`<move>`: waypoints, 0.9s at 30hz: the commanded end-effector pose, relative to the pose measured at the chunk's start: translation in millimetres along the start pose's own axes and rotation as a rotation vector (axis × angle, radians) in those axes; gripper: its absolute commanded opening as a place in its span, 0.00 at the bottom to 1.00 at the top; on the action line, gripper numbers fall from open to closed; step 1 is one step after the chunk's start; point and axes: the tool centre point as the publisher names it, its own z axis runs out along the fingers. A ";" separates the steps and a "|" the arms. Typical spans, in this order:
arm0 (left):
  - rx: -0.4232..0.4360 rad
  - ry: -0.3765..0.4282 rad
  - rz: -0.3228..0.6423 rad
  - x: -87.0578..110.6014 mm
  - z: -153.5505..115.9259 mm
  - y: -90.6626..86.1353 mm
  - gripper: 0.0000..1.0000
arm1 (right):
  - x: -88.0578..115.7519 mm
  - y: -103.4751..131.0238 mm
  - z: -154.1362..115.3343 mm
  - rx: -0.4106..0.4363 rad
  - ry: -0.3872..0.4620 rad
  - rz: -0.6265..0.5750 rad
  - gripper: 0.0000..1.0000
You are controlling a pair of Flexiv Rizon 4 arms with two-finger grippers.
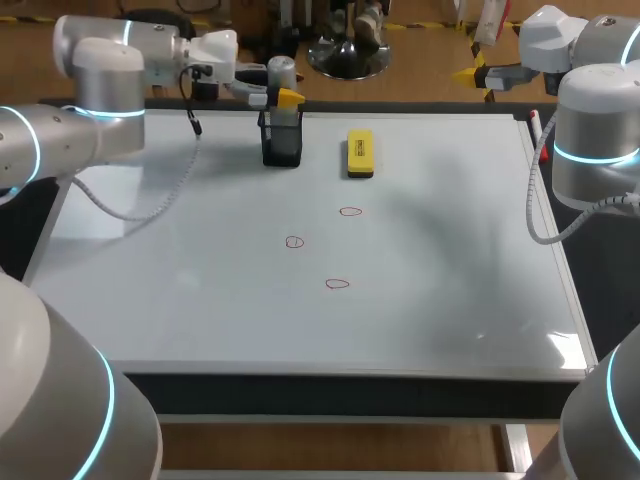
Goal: Pick up the inspection probe, press it on each red-marked spot on the whiteboard one by one, put down the probe, pick up the eraser, and wipe off all the red marks.
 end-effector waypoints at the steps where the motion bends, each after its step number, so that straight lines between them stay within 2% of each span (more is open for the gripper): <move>1: 0.002 0.004 0.009 3.4 -2.5 -2.6 0.00 | -0.5 -0.4 0.3 -0.001 0.001 0.000 1.00; 16: 0.022 -0.027 0.063 23.6 -9.1 -28.2 0.00 | -0.5 -0.4 0.3 -0.001 0.001 0.000 1.00; 27: 0.007 -0.052 0.099 27.6 -11.1 -50.3 0.00 | -0.5 -0.4 0.3 -0.001 0.001 0.000 1.00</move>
